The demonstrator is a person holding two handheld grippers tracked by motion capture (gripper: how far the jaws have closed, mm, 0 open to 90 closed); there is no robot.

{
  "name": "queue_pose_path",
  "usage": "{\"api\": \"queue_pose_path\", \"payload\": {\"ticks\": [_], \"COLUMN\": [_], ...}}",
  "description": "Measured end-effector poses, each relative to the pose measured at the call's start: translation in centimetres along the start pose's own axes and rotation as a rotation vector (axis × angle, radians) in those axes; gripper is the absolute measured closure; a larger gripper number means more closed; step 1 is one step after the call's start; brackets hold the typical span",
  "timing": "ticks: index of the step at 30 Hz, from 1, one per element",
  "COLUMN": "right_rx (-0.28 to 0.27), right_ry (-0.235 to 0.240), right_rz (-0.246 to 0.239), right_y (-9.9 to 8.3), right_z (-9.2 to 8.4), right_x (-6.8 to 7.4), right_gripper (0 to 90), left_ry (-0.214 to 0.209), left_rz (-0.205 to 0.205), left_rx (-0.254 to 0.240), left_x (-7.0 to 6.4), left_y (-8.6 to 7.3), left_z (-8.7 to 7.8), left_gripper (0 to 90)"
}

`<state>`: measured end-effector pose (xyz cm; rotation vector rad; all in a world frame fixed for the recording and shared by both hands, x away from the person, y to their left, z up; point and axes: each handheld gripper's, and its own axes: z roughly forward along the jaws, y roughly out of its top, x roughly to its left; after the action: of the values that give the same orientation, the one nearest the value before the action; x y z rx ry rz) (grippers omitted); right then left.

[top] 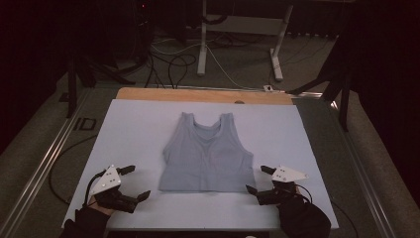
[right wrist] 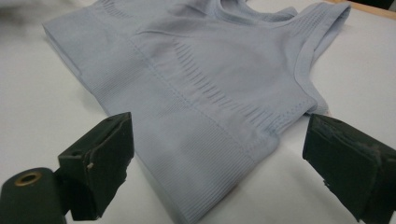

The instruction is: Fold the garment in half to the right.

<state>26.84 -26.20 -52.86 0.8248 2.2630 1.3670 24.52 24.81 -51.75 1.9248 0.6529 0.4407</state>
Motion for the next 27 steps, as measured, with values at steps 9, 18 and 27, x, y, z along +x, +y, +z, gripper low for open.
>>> {"api": "queue_pose_path", "payload": {"ticks": [9,18,27], "right_rx": [0.023,0.016,0.027], "right_ry": [0.000,0.018,0.008], "right_rz": [-0.027,-0.036,-0.041], "right_y": [-0.01,0.08,0.25], "right_z": [0.25,0.42,0.56], "right_x": [0.22,0.42,0.50], "right_gripper": [9.0,8.9,9.0], "left_ry": [-0.017,-0.024,-0.044], "left_rz": [-0.002,-0.001,0.004], "left_rx": [0.006,0.005,0.009], "left_x": [-0.05,-0.31,-0.64], "left_y": [0.00,0.09,0.67], "left_z": [0.06,0.03,0.27], "left_gripper": [0.4,0.4,0.4]}}
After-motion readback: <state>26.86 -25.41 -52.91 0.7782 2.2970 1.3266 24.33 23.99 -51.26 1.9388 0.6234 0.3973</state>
